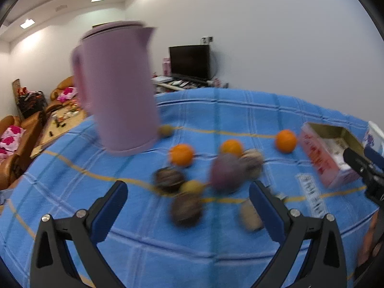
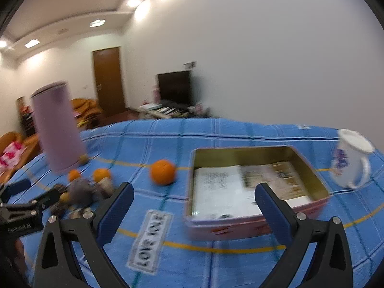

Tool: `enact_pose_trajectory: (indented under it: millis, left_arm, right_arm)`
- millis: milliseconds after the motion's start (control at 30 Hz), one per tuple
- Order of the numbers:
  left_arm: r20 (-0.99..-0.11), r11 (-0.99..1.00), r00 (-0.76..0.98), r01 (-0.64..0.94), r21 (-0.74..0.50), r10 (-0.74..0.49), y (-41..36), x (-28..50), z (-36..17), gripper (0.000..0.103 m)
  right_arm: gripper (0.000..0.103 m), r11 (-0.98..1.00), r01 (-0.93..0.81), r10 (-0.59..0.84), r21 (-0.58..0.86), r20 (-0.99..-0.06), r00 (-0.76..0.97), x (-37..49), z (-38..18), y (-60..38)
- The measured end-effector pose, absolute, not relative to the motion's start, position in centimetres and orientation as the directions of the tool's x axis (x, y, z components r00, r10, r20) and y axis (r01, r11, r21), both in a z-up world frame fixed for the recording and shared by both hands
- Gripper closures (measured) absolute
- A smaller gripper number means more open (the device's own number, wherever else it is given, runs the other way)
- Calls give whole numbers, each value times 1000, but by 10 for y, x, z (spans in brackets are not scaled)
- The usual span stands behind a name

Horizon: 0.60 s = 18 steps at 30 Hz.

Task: Organize fruits
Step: 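Grasp a dark brown round fruit with the left tool while the right tool grasps a striped root piece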

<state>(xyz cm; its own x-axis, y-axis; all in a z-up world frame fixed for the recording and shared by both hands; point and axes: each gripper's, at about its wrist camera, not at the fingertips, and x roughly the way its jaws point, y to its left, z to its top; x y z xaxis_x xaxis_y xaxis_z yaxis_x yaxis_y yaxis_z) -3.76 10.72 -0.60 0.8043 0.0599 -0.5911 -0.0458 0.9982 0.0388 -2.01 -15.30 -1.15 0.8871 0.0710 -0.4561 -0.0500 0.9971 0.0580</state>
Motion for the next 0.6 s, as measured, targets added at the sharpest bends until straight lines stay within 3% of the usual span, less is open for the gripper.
enact_pose_trajectory:
  millis: [200, 333, 500, 567, 600]
  left_arm:
    - [-645, 996, 759, -77, 44, 88, 156, -55, -22, 0]
    - [-677, 995, 730, -85, 46, 94, 166, -53, -30, 0]
    - [-680, 998, 731, -50, 44, 67, 161, -50, -28, 0]
    - [-686, 998, 725, -42, 39, 58, 158, -47, -27, 0]
    - [-690, 998, 722, -42, 35, 55, 157, -45, -27, 0]
  right_arm:
    - [16, 962, -257, 265, 93, -545, 796, -14, -21, -109]
    - [16, 922, -369, 358, 120, -630, 690, -1, -30, -69]
    - [17, 901, -418, 374, 117, -697, 612, 12, -46, -33]
    - [25, 901, -424, 352, 91, -722, 595, 16, -52, -25]
    - [34, 894, -436, 362, 100, -734, 574, 19, -55, -21]
